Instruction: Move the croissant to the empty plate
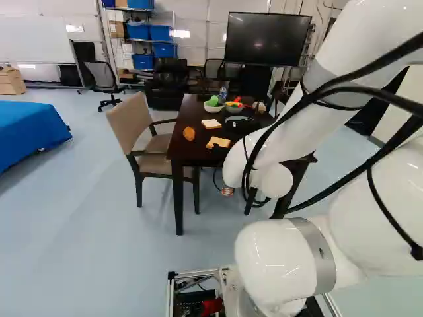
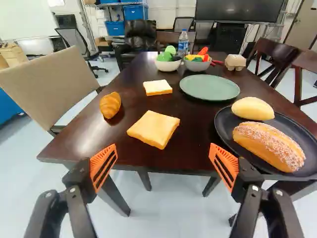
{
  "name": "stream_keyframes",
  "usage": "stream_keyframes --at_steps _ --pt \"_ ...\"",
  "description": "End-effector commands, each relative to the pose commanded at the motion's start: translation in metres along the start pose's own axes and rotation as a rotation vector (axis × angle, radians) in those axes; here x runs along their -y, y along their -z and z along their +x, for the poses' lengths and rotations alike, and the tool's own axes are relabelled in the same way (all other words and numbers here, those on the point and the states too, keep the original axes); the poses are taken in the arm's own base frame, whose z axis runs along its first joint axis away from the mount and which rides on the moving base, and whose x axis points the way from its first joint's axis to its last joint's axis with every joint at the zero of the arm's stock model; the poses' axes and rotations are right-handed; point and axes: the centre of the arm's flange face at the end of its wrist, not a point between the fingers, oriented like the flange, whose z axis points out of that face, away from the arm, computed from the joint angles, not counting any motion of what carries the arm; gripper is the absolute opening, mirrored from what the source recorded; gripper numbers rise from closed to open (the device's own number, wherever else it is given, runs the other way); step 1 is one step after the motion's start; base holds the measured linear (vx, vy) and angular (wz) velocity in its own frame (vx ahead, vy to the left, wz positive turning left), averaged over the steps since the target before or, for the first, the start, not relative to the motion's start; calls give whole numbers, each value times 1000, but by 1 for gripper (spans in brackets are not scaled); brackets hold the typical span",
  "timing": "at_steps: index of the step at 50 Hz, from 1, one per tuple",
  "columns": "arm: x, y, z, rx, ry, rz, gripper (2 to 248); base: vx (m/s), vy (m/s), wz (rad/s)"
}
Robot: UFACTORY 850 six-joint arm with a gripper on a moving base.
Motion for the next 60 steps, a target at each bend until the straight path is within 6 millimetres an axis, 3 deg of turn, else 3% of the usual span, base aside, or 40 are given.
stream_keyframes --at_steps 27,47,60 --pt "0 0 0 0 0 0 247 158 3 -5" --pt "0 0 0 0 0 0 247 8 0 -1" --pt "0 -2 11 -29 0 0 247 0 0 0"
